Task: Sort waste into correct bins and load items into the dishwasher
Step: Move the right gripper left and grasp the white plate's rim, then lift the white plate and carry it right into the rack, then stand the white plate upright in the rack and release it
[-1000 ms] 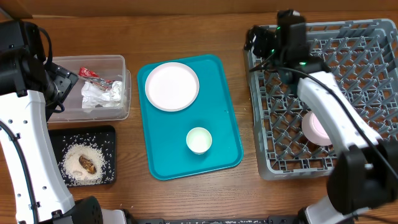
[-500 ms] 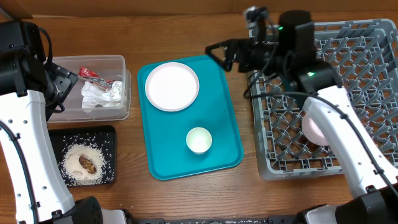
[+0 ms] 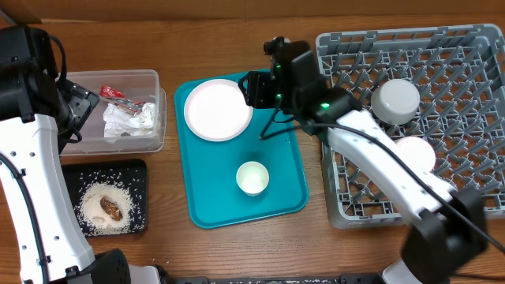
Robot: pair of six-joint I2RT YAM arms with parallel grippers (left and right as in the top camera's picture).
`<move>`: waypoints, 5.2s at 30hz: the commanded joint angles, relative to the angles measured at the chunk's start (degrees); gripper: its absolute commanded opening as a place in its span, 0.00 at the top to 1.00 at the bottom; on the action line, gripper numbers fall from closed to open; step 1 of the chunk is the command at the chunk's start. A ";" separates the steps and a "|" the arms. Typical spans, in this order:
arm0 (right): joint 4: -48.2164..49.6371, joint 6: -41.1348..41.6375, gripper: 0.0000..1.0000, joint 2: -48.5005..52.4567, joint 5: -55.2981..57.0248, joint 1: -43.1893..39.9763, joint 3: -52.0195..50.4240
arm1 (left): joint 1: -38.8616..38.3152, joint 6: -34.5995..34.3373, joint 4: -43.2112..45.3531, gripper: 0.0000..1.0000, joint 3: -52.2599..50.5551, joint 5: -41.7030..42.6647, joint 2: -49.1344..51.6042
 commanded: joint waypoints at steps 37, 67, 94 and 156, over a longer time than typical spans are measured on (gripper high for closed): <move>7.48 17.92 0.59 23.26 8.83 2.21 0.48 | -0.02 -1.01 -0.11 0.00 0.22 -0.13 0.17; 6.21 17.88 0.96 22.99 8.85 1.86 0.68 | -0.02 -1.03 -0.11 0.00 0.22 -0.13 0.17; -11.54 -9.79 0.96 -13.92 30.38 -20.87 1.05 | -0.02 -1.03 -0.11 0.00 0.22 -0.13 0.17; -15.08 -14.60 0.00 -10.88 12.57 -0.98 1.86 | -0.02 -1.03 -0.09 0.00 0.22 -0.13 0.24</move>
